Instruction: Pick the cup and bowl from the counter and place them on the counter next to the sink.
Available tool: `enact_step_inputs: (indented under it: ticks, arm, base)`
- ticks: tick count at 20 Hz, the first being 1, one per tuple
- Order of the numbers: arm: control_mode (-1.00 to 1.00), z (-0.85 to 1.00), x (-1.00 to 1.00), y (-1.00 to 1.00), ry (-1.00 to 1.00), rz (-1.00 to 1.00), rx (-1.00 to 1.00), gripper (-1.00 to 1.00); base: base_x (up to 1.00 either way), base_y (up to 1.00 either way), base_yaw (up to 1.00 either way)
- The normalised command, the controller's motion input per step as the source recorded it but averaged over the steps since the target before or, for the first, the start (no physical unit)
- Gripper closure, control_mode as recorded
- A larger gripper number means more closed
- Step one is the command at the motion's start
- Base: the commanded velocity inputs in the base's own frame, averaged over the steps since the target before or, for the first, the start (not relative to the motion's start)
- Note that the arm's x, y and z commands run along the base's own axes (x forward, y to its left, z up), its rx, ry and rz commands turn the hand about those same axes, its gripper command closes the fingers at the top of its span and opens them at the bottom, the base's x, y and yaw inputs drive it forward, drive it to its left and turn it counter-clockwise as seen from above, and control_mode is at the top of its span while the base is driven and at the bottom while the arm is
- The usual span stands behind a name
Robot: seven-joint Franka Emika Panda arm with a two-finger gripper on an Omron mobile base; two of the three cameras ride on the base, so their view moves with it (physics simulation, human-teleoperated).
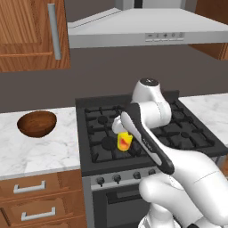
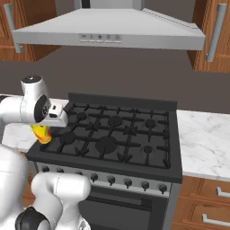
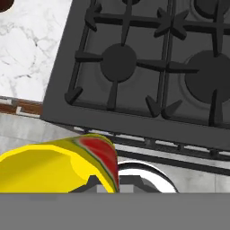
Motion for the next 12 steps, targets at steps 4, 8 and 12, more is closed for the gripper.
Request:
enact_step_inputs:
  ticks: [4, 8, 12]
  arm:
    - [-1.00, 0.09, -0.36, -0.66, -0.08, 0.00, 0.00, 1.00]
    - [-1.00, 0.20, -0.43, -0.64, 0.00, 0.00, 0.01, 1.00]
    - [-1.00, 0.26, -0.41, -0.60, 0.00, 0.00, 0.00, 1.00]
  base:
    - [0.00, 0.00, 0.00]
    - [0.00, 0.00, 0.00]
    - [0.00, 0.00, 0.00]
